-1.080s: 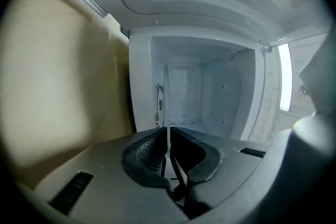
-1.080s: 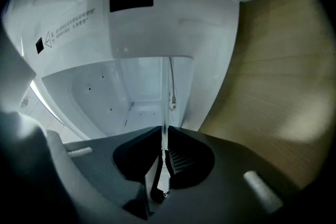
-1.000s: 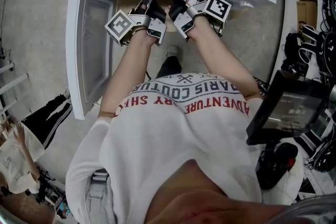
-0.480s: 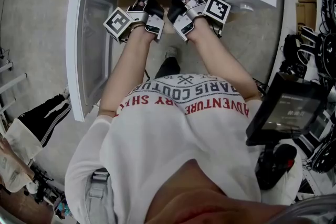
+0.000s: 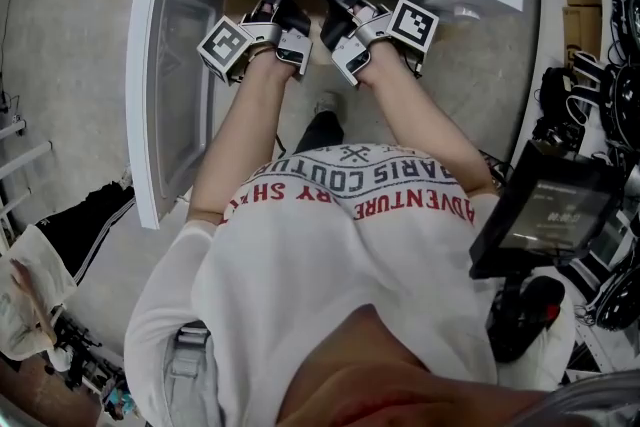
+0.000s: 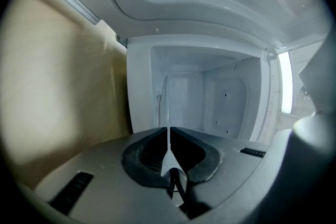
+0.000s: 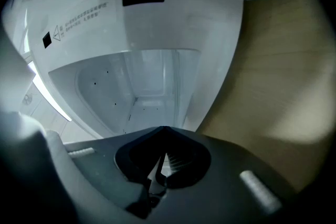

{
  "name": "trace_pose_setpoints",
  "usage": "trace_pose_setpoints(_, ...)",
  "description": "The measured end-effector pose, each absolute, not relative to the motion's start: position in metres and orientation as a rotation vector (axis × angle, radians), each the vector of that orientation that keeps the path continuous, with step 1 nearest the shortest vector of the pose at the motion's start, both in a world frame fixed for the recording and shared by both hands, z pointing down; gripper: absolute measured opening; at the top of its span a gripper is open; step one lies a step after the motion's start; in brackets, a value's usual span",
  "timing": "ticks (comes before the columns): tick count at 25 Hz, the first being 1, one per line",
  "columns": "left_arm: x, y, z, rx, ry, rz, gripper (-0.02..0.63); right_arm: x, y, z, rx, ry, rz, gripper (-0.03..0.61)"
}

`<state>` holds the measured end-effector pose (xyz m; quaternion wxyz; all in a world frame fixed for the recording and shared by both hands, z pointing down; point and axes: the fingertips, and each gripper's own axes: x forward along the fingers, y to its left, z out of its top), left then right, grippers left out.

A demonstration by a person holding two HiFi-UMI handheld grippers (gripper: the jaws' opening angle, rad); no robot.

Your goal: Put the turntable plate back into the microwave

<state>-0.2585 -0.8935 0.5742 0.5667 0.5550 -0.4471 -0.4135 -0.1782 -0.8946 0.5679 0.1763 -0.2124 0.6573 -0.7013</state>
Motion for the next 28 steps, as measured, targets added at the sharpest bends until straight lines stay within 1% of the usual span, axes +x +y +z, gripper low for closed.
trace_pose_setpoints(5, -0.258, -0.883, 0.575, 1.321, -1.074, -0.956, 0.018, -0.168, -0.882, 0.566, -0.629, 1.949, -1.953, -0.002)
trace_pose_setpoints(8, -0.251, -0.871, 0.573, 1.386, -1.098, -0.879, 0.018, -0.161, -0.871, 0.559, -0.649, 2.053, -1.895, -0.002)
trace_pose_setpoints(14, -0.199, -0.816, 0.544, 1.665, -1.108, -0.634, 0.018, -0.125, -0.82, 0.533, -0.707, 2.385, -1.683, -0.002)
trace_pose_setpoints(18, -0.156, -0.742, 0.505, 1.925, -1.117, -0.437, 0.018, -0.09, -0.747, 0.5, -0.726, 2.681, -1.43, -0.002)
trace_pose_setpoints(23, -0.106, -0.607, 0.454, 2.266, -1.159, -0.175, 0.018, -0.063, -0.608, 0.456, -0.666, 2.988, -1.065, -0.002)
trace_pose_setpoints(28, -0.064, -0.479, 0.401, 2.475, -1.131, -0.015, 0.018, -0.038, -0.483, 0.412, -0.588, 3.171, -0.782, -0.002)
